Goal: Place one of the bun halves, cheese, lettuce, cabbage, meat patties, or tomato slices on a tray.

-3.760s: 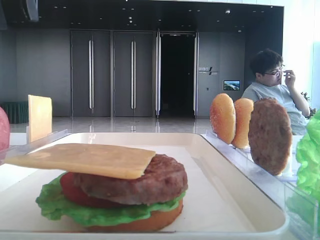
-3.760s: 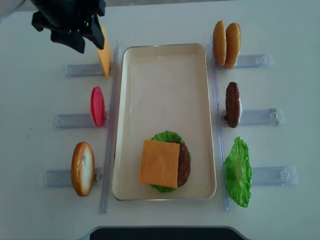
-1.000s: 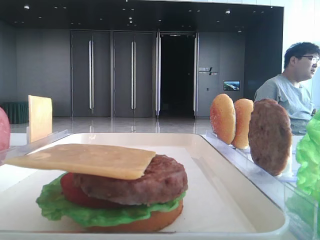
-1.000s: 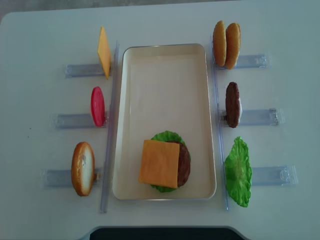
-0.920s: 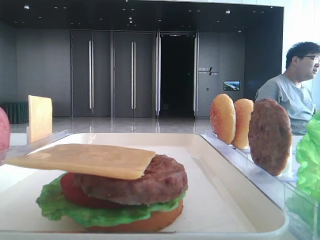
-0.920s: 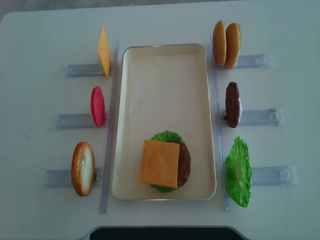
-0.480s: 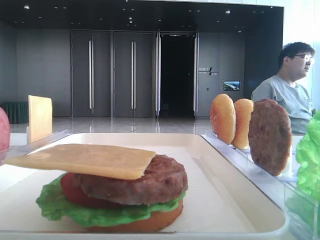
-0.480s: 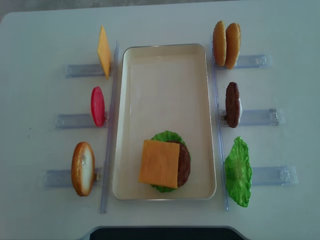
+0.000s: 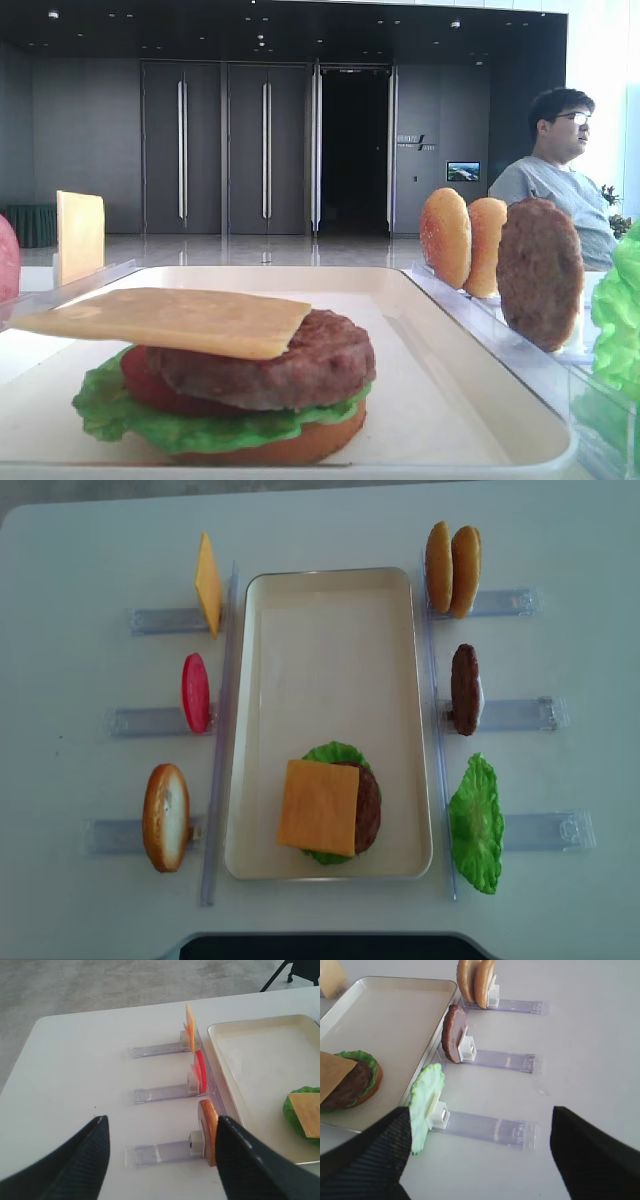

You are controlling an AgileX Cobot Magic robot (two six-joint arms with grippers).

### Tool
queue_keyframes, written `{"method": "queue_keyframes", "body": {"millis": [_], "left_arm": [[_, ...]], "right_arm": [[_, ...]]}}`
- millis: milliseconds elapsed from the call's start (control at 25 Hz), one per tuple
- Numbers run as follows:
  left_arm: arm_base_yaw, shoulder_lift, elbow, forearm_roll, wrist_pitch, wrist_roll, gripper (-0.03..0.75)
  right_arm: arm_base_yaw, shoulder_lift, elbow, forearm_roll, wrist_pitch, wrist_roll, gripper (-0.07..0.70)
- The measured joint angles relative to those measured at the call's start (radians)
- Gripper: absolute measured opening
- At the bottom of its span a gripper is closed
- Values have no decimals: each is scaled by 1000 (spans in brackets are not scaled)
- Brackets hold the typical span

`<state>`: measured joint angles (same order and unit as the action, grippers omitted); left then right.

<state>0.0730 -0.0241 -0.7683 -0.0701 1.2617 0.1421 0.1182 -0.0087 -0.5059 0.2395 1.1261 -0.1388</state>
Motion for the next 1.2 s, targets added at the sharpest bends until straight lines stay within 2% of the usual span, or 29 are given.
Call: {"method": "queue_keyframes", "body": {"millis": [120, 320, 440, 560, 640, 880, 1200], "left_arm": [[0, 0, 28, -1, 0, 0, 496], [0, 0, 180, -1, 0, 0, 492], [0, 0, 250, -1, -30, 0, 492], [0, 0, 273, -1, -99, 0, 492], [0, 0, 290, -1, -125, 0, 492], [0, 0, 291, -1, -143, 0, 480], [0, 0, 291, -1, -145, 0, 419]], "right_arm": [[0, 0, 0, 0, 0, 0, 542], [0, 0, 0, 0, 0, 0, 542], [0, 0, 0, 0, 0, 0, 542], [0, 0, 0, 0, 0, 0, 542], [0, 0, 0, 0, 0, 0, 542], [0, 0, 0, 0, 0, 0, 542], [0, 0, 0, 0, 0, 0, 542]]}}
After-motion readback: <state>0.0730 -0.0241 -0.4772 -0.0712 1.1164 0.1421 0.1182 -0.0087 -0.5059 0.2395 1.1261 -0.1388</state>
